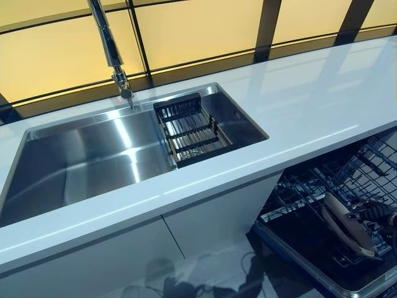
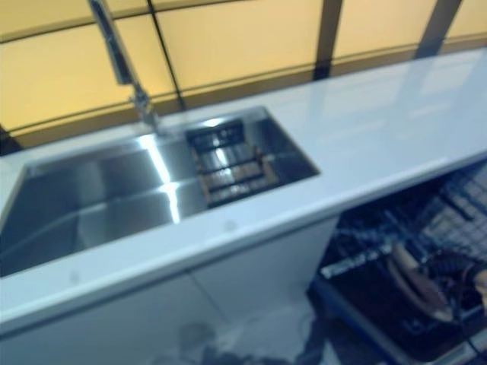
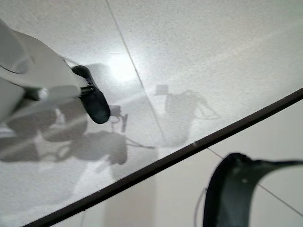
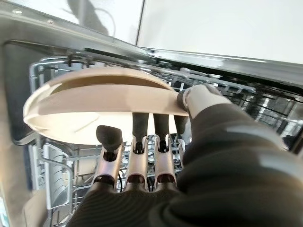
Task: Take plates into dishwasher
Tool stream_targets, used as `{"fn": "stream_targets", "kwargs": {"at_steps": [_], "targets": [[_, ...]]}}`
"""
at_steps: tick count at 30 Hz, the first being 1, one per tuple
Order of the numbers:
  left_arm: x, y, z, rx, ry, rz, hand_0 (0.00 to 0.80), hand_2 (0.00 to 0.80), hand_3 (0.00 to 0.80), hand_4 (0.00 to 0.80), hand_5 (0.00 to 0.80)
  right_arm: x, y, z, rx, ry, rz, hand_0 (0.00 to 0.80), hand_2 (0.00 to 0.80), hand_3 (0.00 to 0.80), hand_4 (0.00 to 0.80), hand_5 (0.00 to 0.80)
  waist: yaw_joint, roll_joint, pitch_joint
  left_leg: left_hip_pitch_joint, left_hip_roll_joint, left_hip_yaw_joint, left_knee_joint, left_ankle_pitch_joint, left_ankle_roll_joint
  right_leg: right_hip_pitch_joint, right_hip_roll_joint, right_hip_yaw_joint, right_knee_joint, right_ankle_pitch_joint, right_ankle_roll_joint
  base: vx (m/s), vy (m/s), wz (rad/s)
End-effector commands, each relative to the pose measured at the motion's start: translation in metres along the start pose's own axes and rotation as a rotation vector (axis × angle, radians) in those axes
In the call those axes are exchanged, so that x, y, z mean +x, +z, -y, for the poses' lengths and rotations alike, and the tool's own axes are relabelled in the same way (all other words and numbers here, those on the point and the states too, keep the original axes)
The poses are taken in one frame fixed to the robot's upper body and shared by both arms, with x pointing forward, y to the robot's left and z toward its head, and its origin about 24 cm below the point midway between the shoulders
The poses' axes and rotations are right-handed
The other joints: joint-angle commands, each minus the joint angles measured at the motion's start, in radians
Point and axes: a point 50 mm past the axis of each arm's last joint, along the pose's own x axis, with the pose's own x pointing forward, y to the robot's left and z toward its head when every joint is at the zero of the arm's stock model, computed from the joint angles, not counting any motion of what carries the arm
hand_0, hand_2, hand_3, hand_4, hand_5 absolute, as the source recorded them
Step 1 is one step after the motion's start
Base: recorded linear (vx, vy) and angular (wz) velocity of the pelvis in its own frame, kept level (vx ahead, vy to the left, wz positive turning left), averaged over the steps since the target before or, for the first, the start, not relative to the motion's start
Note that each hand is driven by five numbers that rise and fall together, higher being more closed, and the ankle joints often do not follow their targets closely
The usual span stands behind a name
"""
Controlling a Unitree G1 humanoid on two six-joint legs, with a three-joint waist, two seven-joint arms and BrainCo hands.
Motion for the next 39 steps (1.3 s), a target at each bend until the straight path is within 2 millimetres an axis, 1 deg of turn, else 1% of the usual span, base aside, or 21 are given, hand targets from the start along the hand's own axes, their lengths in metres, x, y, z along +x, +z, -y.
{"fn": "stream_targets", "kwargs": {"at_steps": [1, 7, 8, 9, 15, 18, 22, 29, 30, 31, 36, 37, 38, 39], "targets": [[0.004, 0.020, -0.007, -0.006, 0.015, 0.060, 0.000, 0.000, 0.000, 0.000, 0.000, 0.006, 0.007, -0.009, -0.039, -0.003, 0.032, 0.800, 0.800, 0.800, 0.800, 0.800, 0.016, -0.051, -0.015, 0.061, 0.003, -0.005, -0.002, -0.095, -0.017, -0.044, -0.049, -0.037, 0.035, 0.008, 0.067, 0.000, 0.000, 0.00], [0.004, 0.020, -0.004, -0.008, 0.001, 0.063, 0.000, 0.000, 0.000, 0.000, 0.000, 0.010, -0.004, -0.011, -0.066, -0.031, -0.023, 0.800, 0.800, 0.800, 0.800, 0.800, 0.022, -0.037, -0.009, 0.062, 0.001, -0.008, -0.002, -0.094, -0.018, -0.040, -0.050, -0.039, 0.033, 0.008, 0.065, 0.000, 0.000, 0.00], [0.004, 0.020, -0.004, -0.008, 0.000, 0.062, 0.000, 0.000, 0.000, 0.000, 0.000, 0.010, -0.005, -0.011, -0.072, -0.033, -0.031, 0.781, 0.781, 0.781, 0.781, 0.781, 0.023, -0.037, -0.009, 0.062, 0.001, -0.009, -0.002, -0.094, -0.018, -0.040, -0.050, -0.039, 0.033, 0.008, 0.065, 0.000, 0.000, 0.00], [0.004, 0.019, -0.003, -0.006, 0.000, 0.058, 0.000, 0.000, 0.000, 0.000, 0.000, 0.010, -0.005, -0.009, -0.077, -0.053, -0.035, 0.000, 0.000, 0.000, 0.000, 0.000, 0.026, -0.037, -0.008, 0.062, 0.000, -0.010, -0.002, -0.094, -0.019, -0.037, -0.051, -0.041, 0.031, 0.009, 0.064, 0.000, 0.000, 0.00], [0.004, 0.016, -0.004, -0.007, 0.007, 0.045, 0.000, 0.000, 0.000, 0.000, 0.000, 0.007, 0.000, 0.000, -0.059, -0.091, -0.023, 0.000, 0.000, 0.000, 0.000, 0.000, 0.027, -0.045, -0.013, 0.067, 0.001, -0.013, -0.002, -0.097, -0.018, -0.032, -0.048, -0.042, 0.032, 0.006, 0.063, 0.000, 0.000, 0.00], [0.003, 0.014, -0.007, 0.002, 0.035, 0.020, 0.000, 0.000, 0.000, 0.000, 0.000, 0.002, 0.006, 0.008, -0.030, -0.128, -0.004, 0.000, 0.000, 0.000, 0.000, 0.000, 0.026, -0.059, -0.024, 0.075, 0.003, -0.012, -0.002, -0.101, -0.017, -0.022, -0.044, -0.041, 0.027, 0.005, 0.063, 0.022, -0.003, 0.00], [0.002, 0.006, -0.013, 0.018, 0.099, -0.041, 0.000, 0.000, 0.000, 0.000, 0.000, -0.003, 0.013, 0.017, -0.027, -0.159, 0.025, 0.000, 0.000, 0.000, 0.000, 0.000, 0.021, -0.071, -0.042, 0.084, 0.006, -0.011, -0.002, -0.105, -0.015, -0.014, -0.035, -0.036, 0.027, -0.002, 0.061, 0.015, 0.003, 0.00], [-0.002, -0.008, -0.021, 0.045, 0.175, -0.132, 0.000, 0.000, 0.000, 0.000, 0.000, -0.007, 0.021, 0.025, -0.012, -0.183, 0.053, 0.000, 0.000, 0.000, 0.000, 0.000, 0.017, -0.085, -0.062, 0.098, 0.008, -0.009, 0.004, -0.115, -0.010, -0.001, -0.029, -0.030, 0.029, -0.013, 0.056, 0.005, -0.002, 0.00], [-0.005, -0.017, -0.026, 0.054, 0.210, -0.195, 0.000, 0.000, 0.000, 0.000, 0.000, -0.010, 0.022, 0.029, -0.002, -0.192, 0.050, 0.000, 0.000, 0.000, 0.000, 0.000, 0.015, -0.094, -0.077, 0.107, 0.012, -0.007, 0.013, -0.121, -0.007, 0.004, -0.025, -0.026, 0.041, -0.024, 0.052, 0.049, -0.029, 0.00], [-0.007, -0.022, -0.029, 0.059, 0.231, -0.230, 0.000, 0.000, 0.000, 0.000, 0.000, -0.011, 0.021, 0.031, 0.010, -0.200, 0.045, 0.000, 0.000, 0.000, 0.000, 0.000, 0.014, -0.100, -0.084, 0.112, 0.016, -0.008, 0.018, -0.124, -0.004, 0.009, -0.022, -0.025, 0.052, -0.034, 0.047, 0.058, -0.037, -0.01], [-0.012, -0.032, -0.034, 0.064, 0.264, -0.305, 0.000, 0.000, 0.000, 0.000, 0.000, -0.015, 0.014, 0.036, 0.038, -0.227, 0.025, 0.000, 0.000, 0.000, 0.000, 0.000, 0.013, -0.106, -0.096, 0.120, 0.027, -0.016, 0.032, -0.134, 0.002, 0.014, -0.011, -0.025, 0.105, -0.074, 0.032, 0.033, -0.051, -0.01], [-0.016, -0.037, -0.039, 0.074, 0.305, -0.344, 0.000, 0.000, 0.000, 0.000, 0.000, -0.021, 0.005, 0.043, 0.074, -0.267, 0.010, 0.000, 0.000, 0.000, 0.000, 0.000, 0.015, -0.111, -0.101, 0.123, 0.040, -0.030, 0.038, -0.134, 0.004, 0.015, 0.004, -0.034, 0.152, -0.111, 0.016, 0.046, -0.173, 0.01], [-0.017, -0.038, -0.043, 0.075, 0.328, -0.358, 0.000, 0.000, 0.000, 0.000, 0.000, -0.024, 0.001, 0.047, 0.089, -0.286, 0.006, 0.000, 0.000, 0.000, 0.000, 0.000, 0.016, -0.113, -0.103, 0.125, 0.046, -0.035, 0.040, -0.134, 0.003, 0.016, 0.012, -0.040, 0.165, -0.124, 0.009, 0.080, -0.271, 0.09], [-0.023, -0.043, -0.050, 0.072, 0.374, -0.391, 0.000, 0.000, 0.000, 0.000, 0.000, -0.030, -0.008, 0.055, 0.111, -0.318, -0.015, 0.000, 0.000, 0.000, 0.000, 0.000, 0.018, -0.122, -0.108, 0.130, 0.057, -0.045, 0.047, -0.132, -0.005, 0.023, 0.023, -0.054, 0.171, -0.135, -0.003, 0.068, -0.191, 0.09]]}}
